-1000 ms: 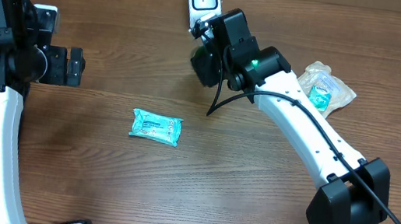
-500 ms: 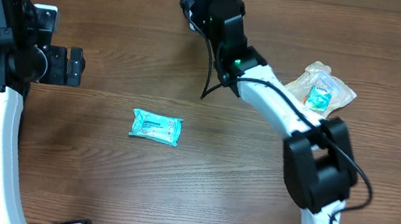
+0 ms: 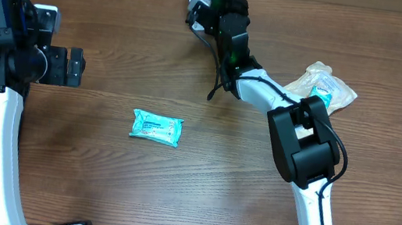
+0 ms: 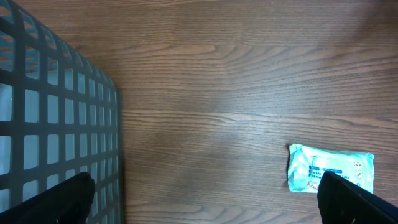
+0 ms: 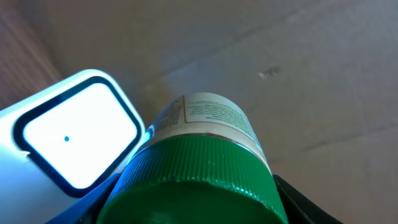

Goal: Scan the item barcode
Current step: 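Hold the green jar in front of the white scanner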

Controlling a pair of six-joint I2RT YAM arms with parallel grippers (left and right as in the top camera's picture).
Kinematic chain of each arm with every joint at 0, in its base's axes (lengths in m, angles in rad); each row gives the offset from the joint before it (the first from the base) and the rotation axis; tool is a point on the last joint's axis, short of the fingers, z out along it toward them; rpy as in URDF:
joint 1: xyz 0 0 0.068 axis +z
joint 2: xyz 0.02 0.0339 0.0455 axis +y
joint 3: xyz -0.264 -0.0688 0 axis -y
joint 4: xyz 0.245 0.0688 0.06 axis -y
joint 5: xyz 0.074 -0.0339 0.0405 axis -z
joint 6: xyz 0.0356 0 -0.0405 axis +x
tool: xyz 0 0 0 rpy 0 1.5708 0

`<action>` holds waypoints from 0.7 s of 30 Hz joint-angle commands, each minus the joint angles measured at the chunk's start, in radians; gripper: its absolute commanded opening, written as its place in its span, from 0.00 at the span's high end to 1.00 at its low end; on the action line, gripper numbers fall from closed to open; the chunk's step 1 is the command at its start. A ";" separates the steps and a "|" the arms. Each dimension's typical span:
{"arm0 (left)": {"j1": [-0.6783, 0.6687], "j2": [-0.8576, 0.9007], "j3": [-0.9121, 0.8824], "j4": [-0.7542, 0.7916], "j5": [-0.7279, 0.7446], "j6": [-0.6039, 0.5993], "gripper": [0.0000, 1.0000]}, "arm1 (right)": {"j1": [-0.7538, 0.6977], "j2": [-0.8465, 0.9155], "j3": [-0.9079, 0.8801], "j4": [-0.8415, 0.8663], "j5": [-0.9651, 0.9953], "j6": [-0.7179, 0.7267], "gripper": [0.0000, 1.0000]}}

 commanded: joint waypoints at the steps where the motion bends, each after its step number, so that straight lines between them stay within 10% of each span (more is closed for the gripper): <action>1: 0.005 -0.011 0.018 0.003 -0.003 0.015 0.00 | 0.002 0.000 0.033 0.029 -0.019 -0.063 0.68; 21: 0.005 -0.011 0.018 0.003 -0.003 0.015 0.01 | 0.061 -0.121 0.032 -0.124 0.091 0.109 0.69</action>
